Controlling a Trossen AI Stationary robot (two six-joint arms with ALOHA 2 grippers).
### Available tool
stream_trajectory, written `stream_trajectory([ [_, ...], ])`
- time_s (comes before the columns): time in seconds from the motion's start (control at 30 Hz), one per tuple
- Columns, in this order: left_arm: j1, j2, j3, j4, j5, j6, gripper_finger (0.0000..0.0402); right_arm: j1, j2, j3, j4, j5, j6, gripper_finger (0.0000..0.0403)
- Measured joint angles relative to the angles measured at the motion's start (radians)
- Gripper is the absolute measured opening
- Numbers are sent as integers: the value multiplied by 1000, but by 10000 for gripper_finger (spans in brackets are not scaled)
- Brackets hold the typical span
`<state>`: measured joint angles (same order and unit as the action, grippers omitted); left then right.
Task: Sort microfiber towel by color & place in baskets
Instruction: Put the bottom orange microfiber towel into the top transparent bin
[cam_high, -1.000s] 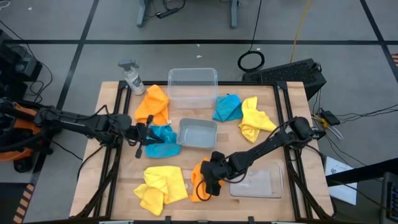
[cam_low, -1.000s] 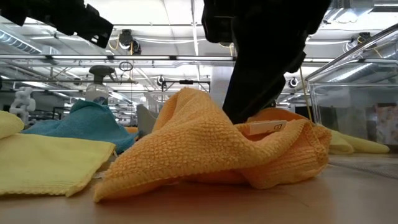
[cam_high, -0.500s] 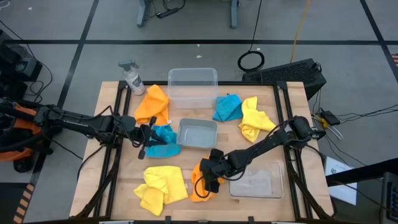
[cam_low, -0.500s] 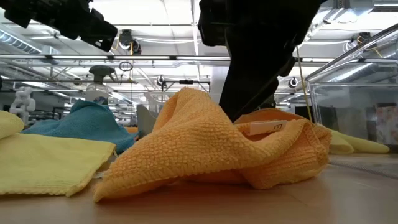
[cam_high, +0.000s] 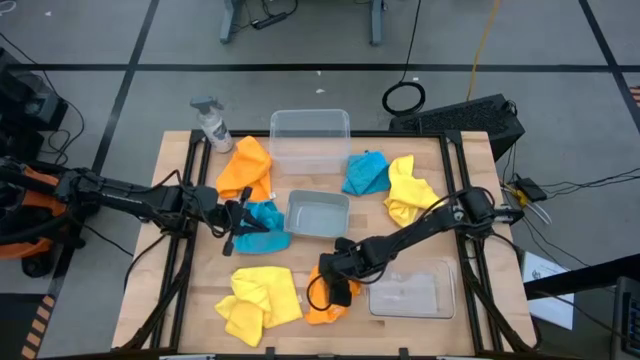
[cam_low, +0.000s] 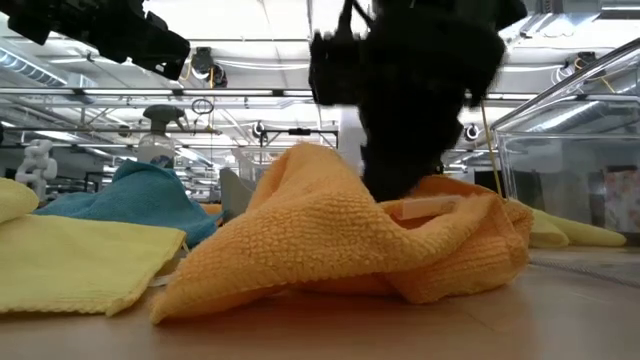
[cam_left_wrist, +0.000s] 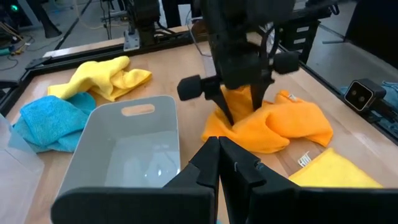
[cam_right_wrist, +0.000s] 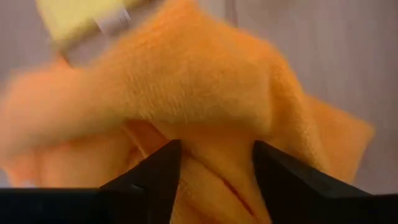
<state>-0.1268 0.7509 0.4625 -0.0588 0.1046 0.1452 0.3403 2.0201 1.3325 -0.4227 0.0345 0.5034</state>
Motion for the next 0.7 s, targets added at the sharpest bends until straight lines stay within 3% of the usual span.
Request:
stream_trajectory([
  [0.2, 0, 0, 0, -2, 0, 0, 13, -7, 36, 3, 10, -9, -34, 133],
  [0.47, 0, 0, 0, -2, 0, -1, 13, -8, 33, 14, -1, -8, -60, 19],
  [0.7, 0, 0, 0, -2, 0, -8, 13, -8, 36, 62, -13, -5, -161, 20],
])
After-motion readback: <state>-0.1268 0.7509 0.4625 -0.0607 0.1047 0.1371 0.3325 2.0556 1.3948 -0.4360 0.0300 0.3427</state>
